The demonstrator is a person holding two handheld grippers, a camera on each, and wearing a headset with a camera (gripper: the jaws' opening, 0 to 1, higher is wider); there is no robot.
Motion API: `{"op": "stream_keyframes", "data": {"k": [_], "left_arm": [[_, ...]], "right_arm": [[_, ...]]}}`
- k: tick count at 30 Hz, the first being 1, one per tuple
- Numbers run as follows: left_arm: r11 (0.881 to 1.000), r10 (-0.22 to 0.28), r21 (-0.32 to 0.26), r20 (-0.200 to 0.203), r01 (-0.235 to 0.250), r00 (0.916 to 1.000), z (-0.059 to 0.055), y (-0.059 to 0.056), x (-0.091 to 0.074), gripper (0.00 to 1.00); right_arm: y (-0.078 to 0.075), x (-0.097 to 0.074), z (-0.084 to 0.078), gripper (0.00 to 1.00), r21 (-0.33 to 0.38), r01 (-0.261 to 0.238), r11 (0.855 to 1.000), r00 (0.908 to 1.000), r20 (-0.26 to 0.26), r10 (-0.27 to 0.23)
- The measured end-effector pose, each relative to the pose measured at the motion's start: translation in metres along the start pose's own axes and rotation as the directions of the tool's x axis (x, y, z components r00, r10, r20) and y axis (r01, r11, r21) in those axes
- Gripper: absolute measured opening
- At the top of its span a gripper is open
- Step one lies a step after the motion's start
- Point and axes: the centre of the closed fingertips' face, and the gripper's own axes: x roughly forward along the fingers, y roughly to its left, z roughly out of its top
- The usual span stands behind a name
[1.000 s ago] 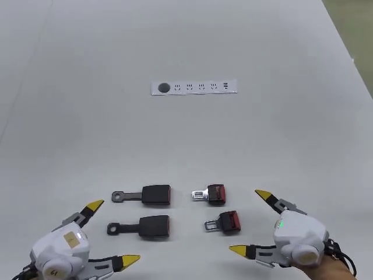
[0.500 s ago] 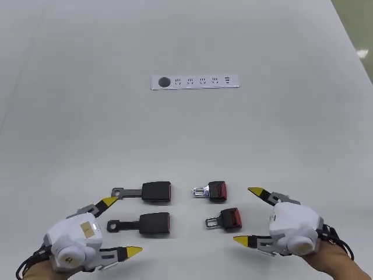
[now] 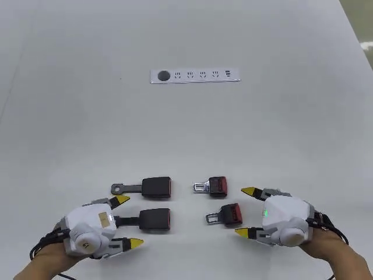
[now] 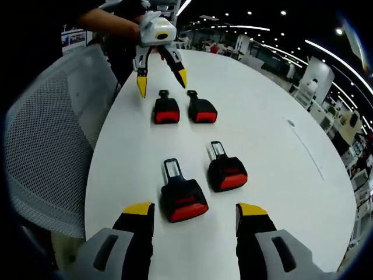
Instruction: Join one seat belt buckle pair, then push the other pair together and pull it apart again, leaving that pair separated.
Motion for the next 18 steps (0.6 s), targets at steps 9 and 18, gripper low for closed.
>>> {"op": "stream_keyframes", "data": {"k": [9,18], "left_arm": [[0.995,-0.077,0.065,-0.056,0.081,0.9955,-0.004,-0.006,0.015,0.53],[0.984,-0.135,0.102,-0.099,0.145,0.9859,-0.007,-0.010,0.023,0.45]], "right_arm": [[0.001,0.011,-0.004,0.45,-0.060,-0.067,0.996,0.9973,-0.033,0.065],[0.010,0.021,-0.009,0.38,-0.113,-0.151,0.982,0.9873,-0.066,0.144]]}}
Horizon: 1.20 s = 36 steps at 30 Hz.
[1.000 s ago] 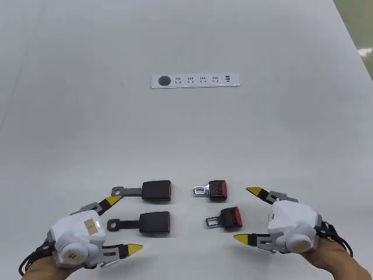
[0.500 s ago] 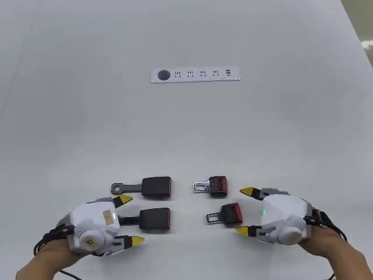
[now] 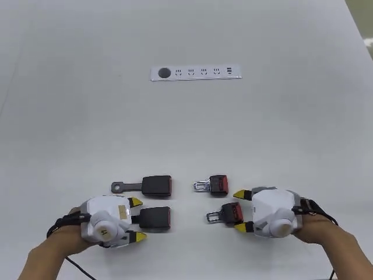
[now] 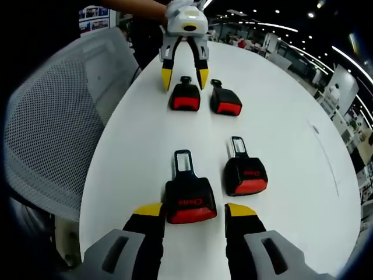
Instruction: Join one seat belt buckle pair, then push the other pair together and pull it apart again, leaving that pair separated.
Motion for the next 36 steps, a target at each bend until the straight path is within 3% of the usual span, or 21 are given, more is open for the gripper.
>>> {"op": "stream_keyframes", "data": {"k": [6,12,36], "left_arm": [[0.999,-0.026,0.027,-0.016,0.026,0.9995,-0.0034,-0.0010,0.0046,0.41],[0.998,-0.035,0.051,-0.032,0.037,0.9989,-0.0030,-0.0019,0.0061,0.36],[0.998,-0.046,0.029,-0.022,0.047,0.9987,-0.0051,0.0001,0.0062,0.31]], "right_arm": [[0.0049,0.0044,0.0008,0.33,-0.021,-0.043,0.999,0.9990,-0.010,0.043],[0.0050,0.0045,0.0010,0.33,-0.011,-0.049,0.999,0.9987,-0.011,0.049],[0.0068,0.0037,0.0060,0.31,0.067,-0.059,0.996,0.9982,0.013,0.058]]}}
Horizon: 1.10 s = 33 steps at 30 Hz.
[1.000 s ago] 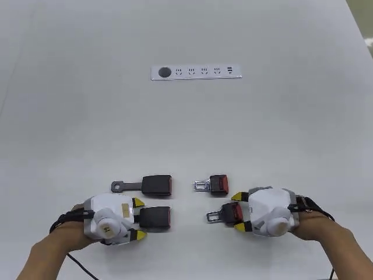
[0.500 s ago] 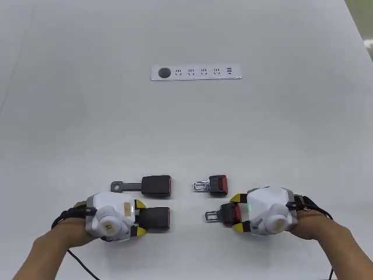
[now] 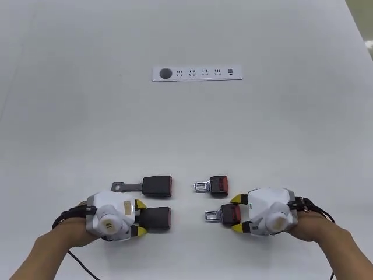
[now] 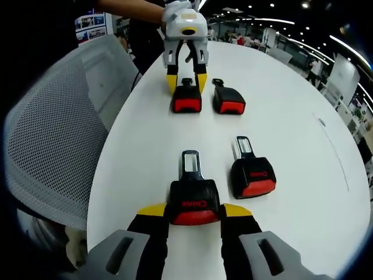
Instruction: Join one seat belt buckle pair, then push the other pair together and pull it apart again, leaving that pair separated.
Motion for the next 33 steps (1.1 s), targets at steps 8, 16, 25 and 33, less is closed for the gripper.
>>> {"op": "stream_keyframes", "data": {"k": [8,16,25,33], "left_arm": [[1.000,0.002,-0.001,-0.032,-0.002,0.9995,0.001,0.000,0.000,0.31],[1.000,0.009,-0.014,-0.043,-0.010,0.9990,0.001,0.001,0.000,0.31],[1.000,0.010,-0.021,-0.048,-0.011,0.9988,0.000,0.001,0.000,0.31],[1.000,0.010,-0.024,-0.054,-0.011,0.9985,0.002,0.001,-0.001,0.31]], "right_arm": [[0.001,0.001,0.003,0.31,0.017,0.005,1.000,1.0000,0.005,-0.005],[0.001,0.004,0.009,0.31,0.035,0.014,0.999,0.9997,0.017,-0.015],[0.003,0.010,0.018,0.31,0.038,0.013,0.999,0.9991,0.041,-0.015],[0.002,0.014,0.025,0.31,0.039,0.017,0.999,0.9984,0.054,-0.019]]}}
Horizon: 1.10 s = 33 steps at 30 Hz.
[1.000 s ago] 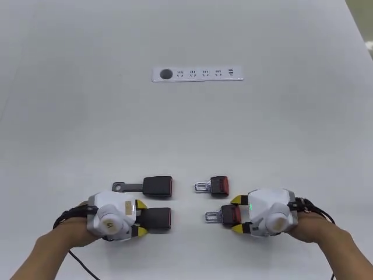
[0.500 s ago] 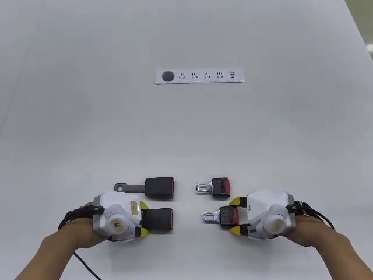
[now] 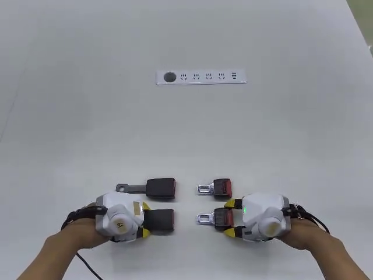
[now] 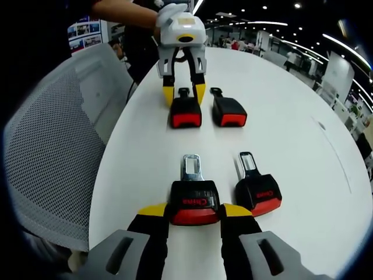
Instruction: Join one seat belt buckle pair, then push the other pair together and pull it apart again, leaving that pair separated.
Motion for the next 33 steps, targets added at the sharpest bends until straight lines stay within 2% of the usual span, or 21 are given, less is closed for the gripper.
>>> {"op": "stream_keyframes", "data": {"k": [10,33], "left_arm": [[1.000,0.003,-0.009,-0.002,-0.003,1.0000,0.004,-0.001,-0.002,0.31],[1.000,0.002,-0.015,-0.005,-0.002,1.0000,0.001,0.000,0.000,0.31]], "right_arm": [[0.001,0.007,0.010,0.31,-0.006,-0.004,1.000,0.9999,0.017,0.004],[0.004,0.027,0.031,0.31,-0.015,-0.019,1.000,0.9988,0.044,0.020]]}}
